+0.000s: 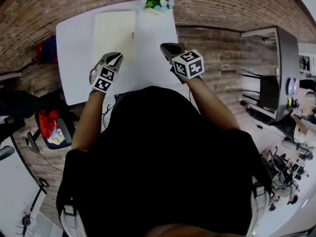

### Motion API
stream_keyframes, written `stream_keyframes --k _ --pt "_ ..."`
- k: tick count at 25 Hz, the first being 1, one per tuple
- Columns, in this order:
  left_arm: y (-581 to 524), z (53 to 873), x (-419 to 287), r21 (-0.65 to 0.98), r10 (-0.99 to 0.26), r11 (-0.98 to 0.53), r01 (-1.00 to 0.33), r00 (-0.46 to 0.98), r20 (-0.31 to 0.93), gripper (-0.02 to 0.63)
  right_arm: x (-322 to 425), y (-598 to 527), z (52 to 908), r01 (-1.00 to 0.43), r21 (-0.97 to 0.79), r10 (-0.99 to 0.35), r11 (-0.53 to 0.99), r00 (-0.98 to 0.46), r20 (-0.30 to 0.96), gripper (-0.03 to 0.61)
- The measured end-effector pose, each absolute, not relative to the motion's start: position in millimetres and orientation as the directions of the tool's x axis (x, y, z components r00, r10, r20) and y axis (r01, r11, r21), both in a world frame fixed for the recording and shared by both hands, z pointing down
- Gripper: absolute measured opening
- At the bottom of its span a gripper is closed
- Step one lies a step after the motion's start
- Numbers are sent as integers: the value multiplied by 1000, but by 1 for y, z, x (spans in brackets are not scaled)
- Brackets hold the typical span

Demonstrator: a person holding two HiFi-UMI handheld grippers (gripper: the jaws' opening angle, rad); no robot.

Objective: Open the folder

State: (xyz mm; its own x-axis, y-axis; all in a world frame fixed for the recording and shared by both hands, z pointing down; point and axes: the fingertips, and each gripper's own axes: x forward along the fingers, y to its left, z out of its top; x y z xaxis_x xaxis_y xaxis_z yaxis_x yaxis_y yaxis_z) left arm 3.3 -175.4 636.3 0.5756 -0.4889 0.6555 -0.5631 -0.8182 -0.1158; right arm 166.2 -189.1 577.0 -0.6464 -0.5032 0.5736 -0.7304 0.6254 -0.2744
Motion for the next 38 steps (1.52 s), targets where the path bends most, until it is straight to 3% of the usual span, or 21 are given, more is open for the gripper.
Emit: stream_keyframes --k 14,24,38 --pt "-158 692 30 -97 -357 -890 -446 547 757 95 181 -190 591 -739 -290 -482 609 -635 604 28" --pt "-146 723 37 -145 -331 -914 -380 488 807 138 189 -188 597 -745 -297 -473 597 -626 619 28" --pt "-142 766 46 -238 -327 -937 -255 401 856 132 201 -182 606 -753 -306 -464 583 -618 635 28"
